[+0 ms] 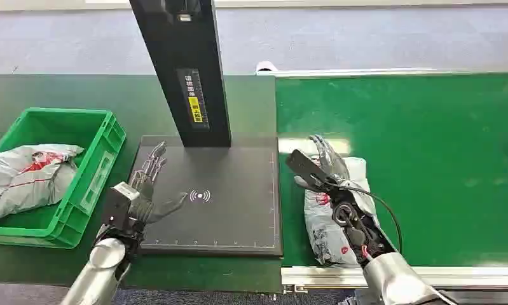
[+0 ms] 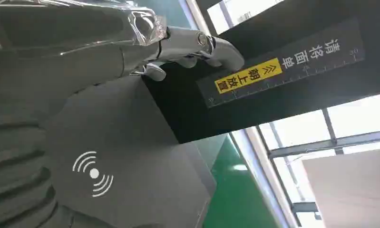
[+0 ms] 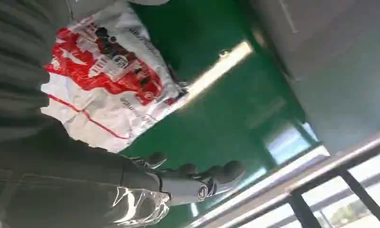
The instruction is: Moved the parcel from conveyor to table for the left to box.
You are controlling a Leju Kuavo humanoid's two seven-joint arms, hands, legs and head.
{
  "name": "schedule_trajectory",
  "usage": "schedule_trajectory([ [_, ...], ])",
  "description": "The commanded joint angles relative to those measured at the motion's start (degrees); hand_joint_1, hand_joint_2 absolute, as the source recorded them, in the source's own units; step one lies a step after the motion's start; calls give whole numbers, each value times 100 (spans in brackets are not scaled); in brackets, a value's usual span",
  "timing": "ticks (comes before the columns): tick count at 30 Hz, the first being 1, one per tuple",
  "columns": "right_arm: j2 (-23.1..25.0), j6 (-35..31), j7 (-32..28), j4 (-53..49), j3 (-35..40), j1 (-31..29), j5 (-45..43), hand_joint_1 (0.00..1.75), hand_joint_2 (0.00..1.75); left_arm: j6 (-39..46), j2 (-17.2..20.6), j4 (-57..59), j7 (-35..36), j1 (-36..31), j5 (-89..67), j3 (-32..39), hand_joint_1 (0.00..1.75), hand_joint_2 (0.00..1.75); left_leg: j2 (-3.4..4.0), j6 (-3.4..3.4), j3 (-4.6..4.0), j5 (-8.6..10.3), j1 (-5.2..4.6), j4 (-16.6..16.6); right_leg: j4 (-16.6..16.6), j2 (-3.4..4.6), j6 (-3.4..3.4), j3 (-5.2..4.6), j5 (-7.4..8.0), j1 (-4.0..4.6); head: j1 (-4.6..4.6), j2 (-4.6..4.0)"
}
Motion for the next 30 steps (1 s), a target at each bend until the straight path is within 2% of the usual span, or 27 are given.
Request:
schedule_trajectory([
  [1,-72,959,635,1594,238,-501,645,0,175,-79,-78,532,113,-476,-45,-108,0,175,-21,6,-15,15,0,0,-5,-29,2,-5,10,1,2,0],
  [4,-34,1840,684,1788,459,-501,875,0,175,-72,-97,750,102,-609,-28,-164,0,175,-11,5,-13,13,-2,-1,-3,-15,2,-6,10,-1,0,0],
  [10,-15,2082,814,1818,474,-478,962,0,175,-28,-140,781,99,-665,-9,-200,0,175,-18,5,-16,16,-1,-5,-7,-28,0,-7,11,1,-2,0],
  [11,-24,2080,855,1791,475,-473,987,124,175,-11,-139,739,112,-639,-7,-195,0,175,-11,2,-3,4,2,0,-4,-14,0,2,2,2,2,0],
  [12,-24,2096,869,1785,457,-468,979,157,175,-7,-141,728,116,-633,-7,-195,0,175,-16,4,-6,11,0,-6,-10,-23,1,1,7,1,0,0],
  [13,-34,2105,901,1771,455,-463,995,175,175,5,-146,718,132,-635,-6,-193,0,175,-14,3,-3,7,-2,-2,-3,-16,1,2,3,-2,2,0],
  [24,-36,1923,911,1616,460,-466,1096,175,175,54,-149,601,194,-591,2,-157,0,175,-16,3,-5,11,0,-4,-8,-20,0,2,8,1,0,0],
  [27,-15,1725,830,1404,471,-441,1194,175,175,84,-128,477,218,-492,0,-114,0,175,-11,2,-4,9,0,-3,-6,-14,0,1,7,0,0,-2],
  [30,4,1177,499,962,334,-330,1166,175,175,93,-90,267,241,-301,0,-53,0,175,-6,5,-8,12,0,-6,-9,-11,0,-4,11,1,0,0],
])
